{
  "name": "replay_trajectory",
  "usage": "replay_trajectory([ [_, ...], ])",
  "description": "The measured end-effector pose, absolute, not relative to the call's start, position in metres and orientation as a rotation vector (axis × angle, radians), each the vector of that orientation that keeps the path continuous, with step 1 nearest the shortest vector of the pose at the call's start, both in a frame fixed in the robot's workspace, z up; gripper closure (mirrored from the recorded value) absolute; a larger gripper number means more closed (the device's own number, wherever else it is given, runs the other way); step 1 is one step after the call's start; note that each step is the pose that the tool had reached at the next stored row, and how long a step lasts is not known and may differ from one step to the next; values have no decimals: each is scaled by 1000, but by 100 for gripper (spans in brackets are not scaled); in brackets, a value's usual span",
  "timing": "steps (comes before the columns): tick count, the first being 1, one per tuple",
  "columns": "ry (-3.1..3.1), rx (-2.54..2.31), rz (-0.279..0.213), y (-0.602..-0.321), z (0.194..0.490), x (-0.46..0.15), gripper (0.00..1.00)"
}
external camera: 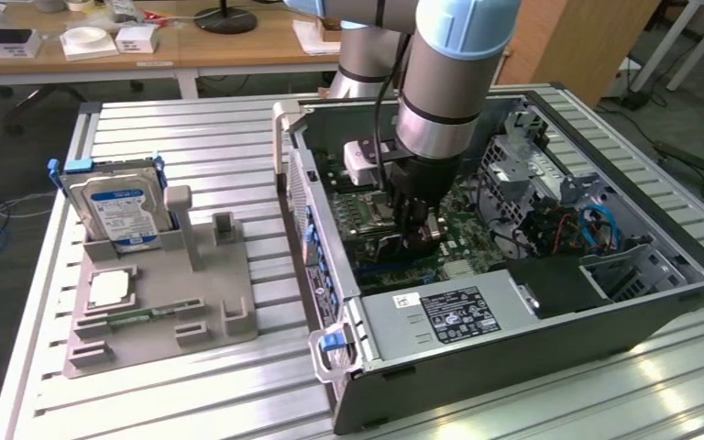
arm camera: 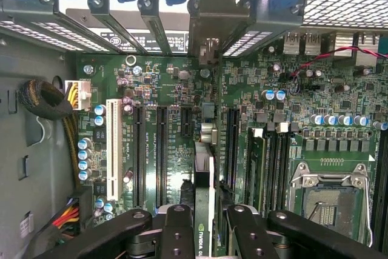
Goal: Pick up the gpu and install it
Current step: 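Insert the gpu into the slot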
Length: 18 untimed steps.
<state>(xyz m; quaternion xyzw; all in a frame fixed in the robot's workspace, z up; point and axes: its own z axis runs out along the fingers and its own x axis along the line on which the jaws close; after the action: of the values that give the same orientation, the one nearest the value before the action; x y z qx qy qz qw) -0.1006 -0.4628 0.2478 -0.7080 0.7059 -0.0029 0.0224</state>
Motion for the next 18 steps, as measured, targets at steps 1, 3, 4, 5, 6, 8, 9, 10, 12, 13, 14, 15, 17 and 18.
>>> replay_trajectory([
  [1,2187,-2193,-9,-463,248,-101,74],
  [3,2188,-2192,-9,-463,248,-101,74],
  [4,2189,-2191,-9,-462,247,-101,74],
  [5,2190,-2190,-9,-462,247,-101,74],
  [6,2191,-2188,-9,-462,247,-101,74],
  [8,2193,-2186,-9,-462,247,-101,74],
  [9,2193,-2186,-10,-462,246,-101,74],
  [10,2193,-2186,-10,-461,246,-102,74],
  [12,2193,-2187,-9,-462,246,-103,74],
  [13,2193,-2187,-9,-462,246,-103,74],
  [14,2193,-2187,-10,-462,245,-103,74],
  [15,2193,-2187,-10,-462,244,-103,74],
  [17,2194,-2186,-9,-461,242,-104,74],
  [18,2194,-2187,-9,-462,242,-104,74],
])
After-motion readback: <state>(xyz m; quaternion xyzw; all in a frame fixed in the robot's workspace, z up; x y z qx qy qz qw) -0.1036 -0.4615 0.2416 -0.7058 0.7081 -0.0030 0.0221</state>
